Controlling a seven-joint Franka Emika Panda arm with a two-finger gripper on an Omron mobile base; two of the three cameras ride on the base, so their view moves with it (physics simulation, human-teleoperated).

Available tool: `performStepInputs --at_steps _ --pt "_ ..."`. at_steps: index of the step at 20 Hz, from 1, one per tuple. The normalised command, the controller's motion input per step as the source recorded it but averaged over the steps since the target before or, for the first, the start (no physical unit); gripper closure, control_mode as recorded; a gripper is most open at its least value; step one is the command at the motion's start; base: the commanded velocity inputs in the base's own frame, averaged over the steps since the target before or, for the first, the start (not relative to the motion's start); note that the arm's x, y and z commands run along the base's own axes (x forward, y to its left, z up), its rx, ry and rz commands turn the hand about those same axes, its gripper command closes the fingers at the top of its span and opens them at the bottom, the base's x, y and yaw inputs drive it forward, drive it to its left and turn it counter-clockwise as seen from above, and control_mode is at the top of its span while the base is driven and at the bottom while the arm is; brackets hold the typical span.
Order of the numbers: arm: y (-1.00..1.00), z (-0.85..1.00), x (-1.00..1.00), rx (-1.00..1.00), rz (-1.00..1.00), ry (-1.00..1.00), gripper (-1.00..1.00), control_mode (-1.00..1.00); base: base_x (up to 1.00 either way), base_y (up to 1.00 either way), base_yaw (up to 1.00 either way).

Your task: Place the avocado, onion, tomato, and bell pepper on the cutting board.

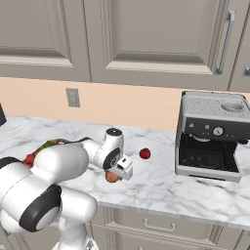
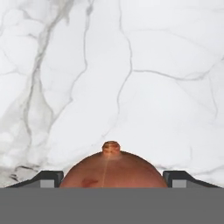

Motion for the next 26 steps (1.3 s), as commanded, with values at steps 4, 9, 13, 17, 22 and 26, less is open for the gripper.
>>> performStepInputs --at_steps 4,9,13,17,22,26 --pt "0.04 0.20 -0.07 0.00 0.02 0.00 1.00 -1.00 0.00 0.00 0.00" --pt "0.19 0.56 -0.09 0.00 0.06 -0.01 1.00 -1.00 0.00 0.00 0.00" --pt "0.42 0.55 -0.08 -0.01 0.06 -0.02 1.00 -1.00 0.00 0.00 0.00" --pt "0.54 0.40 -0.01 -0.01 0.06 -0.01 1.00 -1.00 0.00 0.00 0.00" --pt "0.62 0.22 0.00 0.00 0.08 -0.01 1.00 -1.00 0.00 0.00 0.00" --pt "0.67 0.06 0.00 0.00 0.06 -0.02 1.00 -1.00 0.00 0.00 0.00"
